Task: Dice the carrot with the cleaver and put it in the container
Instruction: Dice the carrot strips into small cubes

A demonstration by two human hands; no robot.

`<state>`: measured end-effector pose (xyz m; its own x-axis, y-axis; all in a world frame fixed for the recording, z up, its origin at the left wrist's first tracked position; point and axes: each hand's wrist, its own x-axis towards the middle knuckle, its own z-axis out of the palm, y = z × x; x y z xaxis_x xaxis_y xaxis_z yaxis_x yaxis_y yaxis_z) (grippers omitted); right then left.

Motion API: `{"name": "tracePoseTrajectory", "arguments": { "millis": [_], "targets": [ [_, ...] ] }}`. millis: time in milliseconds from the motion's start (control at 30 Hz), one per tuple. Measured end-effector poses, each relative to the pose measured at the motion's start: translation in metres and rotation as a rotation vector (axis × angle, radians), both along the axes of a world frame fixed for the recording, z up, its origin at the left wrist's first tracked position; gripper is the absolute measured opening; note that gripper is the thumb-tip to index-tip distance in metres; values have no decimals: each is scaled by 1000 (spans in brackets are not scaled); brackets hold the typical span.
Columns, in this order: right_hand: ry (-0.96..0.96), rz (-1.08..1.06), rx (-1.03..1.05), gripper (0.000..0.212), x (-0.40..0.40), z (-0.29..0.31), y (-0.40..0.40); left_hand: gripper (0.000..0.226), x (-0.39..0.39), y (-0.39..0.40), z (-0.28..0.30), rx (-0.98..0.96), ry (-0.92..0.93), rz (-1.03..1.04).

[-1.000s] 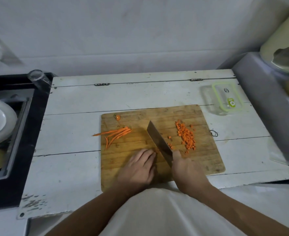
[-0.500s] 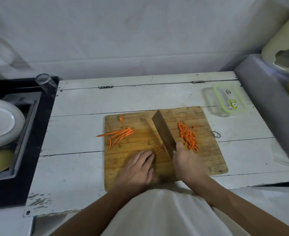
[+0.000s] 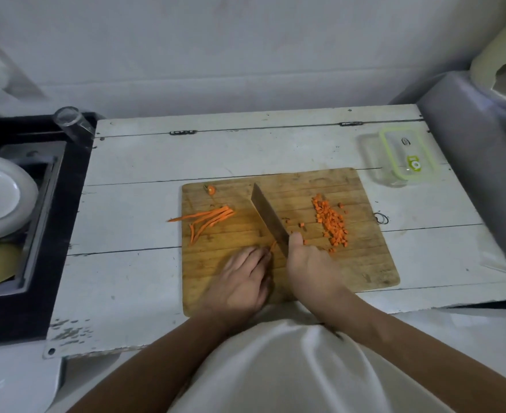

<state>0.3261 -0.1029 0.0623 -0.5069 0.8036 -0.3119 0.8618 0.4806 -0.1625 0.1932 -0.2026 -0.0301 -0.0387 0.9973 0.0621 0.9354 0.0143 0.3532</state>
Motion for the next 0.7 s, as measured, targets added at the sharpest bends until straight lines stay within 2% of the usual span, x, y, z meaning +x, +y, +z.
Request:
{"name": "tracePoseTrajectory", "arguments": {
  "millis": [200,367,533,633,700],
  "targets": [
    [-7,-58,-7,19,18,-1,12,48,5,-1,4,35,-30,19],
    [75,-80,-27,3,39,0,26,49,4,-3,7,23,-15,3],
    [92,-31,-48,9,41,12,4,50,4,-5,11,6,15,0],
    [62,6,-47,2,40,11,-6,52,4,-5,10,8,36,2],
    [1,1,-51,11,34,8,-12,54,4,-5,8,-2,24,9]
  ]
}}
